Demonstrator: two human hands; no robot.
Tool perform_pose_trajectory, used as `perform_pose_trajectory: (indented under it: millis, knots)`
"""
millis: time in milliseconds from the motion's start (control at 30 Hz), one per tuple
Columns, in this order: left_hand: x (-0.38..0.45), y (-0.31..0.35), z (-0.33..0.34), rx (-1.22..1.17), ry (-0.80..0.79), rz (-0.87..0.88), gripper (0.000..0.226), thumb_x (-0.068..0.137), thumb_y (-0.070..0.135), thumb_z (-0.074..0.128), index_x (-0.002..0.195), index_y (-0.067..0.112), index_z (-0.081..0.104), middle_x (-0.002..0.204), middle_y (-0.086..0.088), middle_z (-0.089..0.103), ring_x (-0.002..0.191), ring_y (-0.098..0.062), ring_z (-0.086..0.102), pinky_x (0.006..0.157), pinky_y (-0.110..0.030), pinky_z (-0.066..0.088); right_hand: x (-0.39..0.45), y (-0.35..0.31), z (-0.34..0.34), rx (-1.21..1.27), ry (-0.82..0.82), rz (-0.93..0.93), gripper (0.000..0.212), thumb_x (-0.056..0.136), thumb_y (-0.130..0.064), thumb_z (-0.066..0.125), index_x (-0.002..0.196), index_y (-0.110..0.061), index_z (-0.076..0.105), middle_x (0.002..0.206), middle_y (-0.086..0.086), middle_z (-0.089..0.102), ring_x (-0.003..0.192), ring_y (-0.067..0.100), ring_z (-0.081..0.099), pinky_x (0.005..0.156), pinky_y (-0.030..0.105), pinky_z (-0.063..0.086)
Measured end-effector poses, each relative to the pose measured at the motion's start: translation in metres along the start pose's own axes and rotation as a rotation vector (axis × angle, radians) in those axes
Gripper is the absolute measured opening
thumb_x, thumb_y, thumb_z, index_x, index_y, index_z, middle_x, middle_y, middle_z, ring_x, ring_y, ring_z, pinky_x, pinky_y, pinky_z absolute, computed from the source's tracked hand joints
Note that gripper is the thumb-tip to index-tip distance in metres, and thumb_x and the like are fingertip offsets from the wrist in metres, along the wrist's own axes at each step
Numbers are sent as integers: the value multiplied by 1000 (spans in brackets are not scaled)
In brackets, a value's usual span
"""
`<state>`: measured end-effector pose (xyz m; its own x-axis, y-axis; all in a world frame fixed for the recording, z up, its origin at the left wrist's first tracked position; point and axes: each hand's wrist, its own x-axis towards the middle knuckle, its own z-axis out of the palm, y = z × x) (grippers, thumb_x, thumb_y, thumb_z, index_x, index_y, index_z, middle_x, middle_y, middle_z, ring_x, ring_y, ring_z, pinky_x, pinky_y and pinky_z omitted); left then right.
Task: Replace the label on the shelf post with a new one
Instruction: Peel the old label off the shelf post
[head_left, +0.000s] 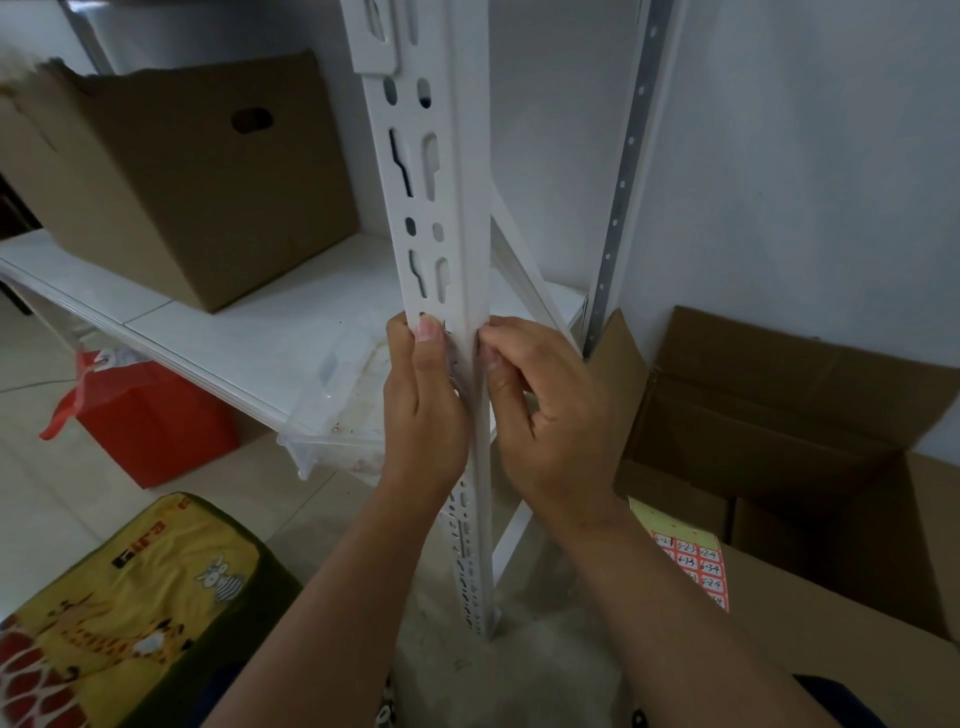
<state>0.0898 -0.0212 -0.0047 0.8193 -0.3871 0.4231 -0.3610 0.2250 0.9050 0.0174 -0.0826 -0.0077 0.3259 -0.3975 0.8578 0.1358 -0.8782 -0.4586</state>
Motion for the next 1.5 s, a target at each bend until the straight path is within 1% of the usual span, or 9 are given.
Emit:
perform_pose_trajectory:
  millis: [200,367,500,633,833,967,1100,1367,1500]
  knots:
    - [0,0,1,-14,2,0,27,93,48,25,93,26,42,75,15,55,72,-2,57,68,-20,50,1,4,1,-59,-5,-34,16,88,-1,65,103,2,68,106,14,69,103,14,58,95,5,37]
    - [0,0,1,-9,-1,-27,36,92,51,25,101,21,41,85,8,57,80,-6,61,73,-23,52,2,7,0,-103,-68,-81,17,91,-7,62,105,2,67,108,16,67,102,17,56,95,4,37]
    - [-1,2,0,-16,-12,-43,37,91,51,25,102,20,42,91,4,58,86,-8,61,77,-25,52,3,11,-4,-92,-134,-94,31,98,-23,48,107,0,66,111,16,67,104,18,56,96,4,36]
    - [-1,2,-1,0,-5,-47,30,90,52,26,95,27,43,83,11,56,80,-3,60,76,-24,51,-1,9,-5,-63,-85,-70,29,96,-19,50,108,1,67,110,14,69,107,17,58,98,6,36]
    - [-1,1,1,-29,5,-25,38,91,48,27,102,15,41,83,10,55,75,-2,58,70,-17,49,0,11,-1,-109,-36,-110,20,88,-5,67,106,2,69,107,15,70,103,19,63,98,8,38]
    - [-1,1,1,-27,-1,-23,40,91,48,26,104,13,40,84,9,55,77,-1,59,71,-16,49,-1,13,-1,-107,-46,-100,20,88,-4,65,108,2,68,109,15,69,105,17,60,99,6,36]
    - [-1,0,-1,-20,-27,-12,33,93,46,26,100,19,42,77,20,56,76,2,59,69,-14,48,-3,6,1,-69,2,-63,22,90,-9,61,108,2,68,107,14,71,106,16,60,98,6,37]
    - [-1,1,1,-15,-1,-15,34,92,48,26,100,19,42,82,14,54,77,2,58,71,-15,49,-3,9,0,-99,-26,-97,22,86,-3,67,108,3,68,108,15,70,104,20,64,100,8,37]
    - [-2,2,1,-2,-12,-2,31,94,46,26,97,20,42,73,23,55,72,3,57,67,-13,47,-4,7,0,-68,3,-70,22,88,-3,66,109,2,68,108,14,71,106,17,64,98,12,42]
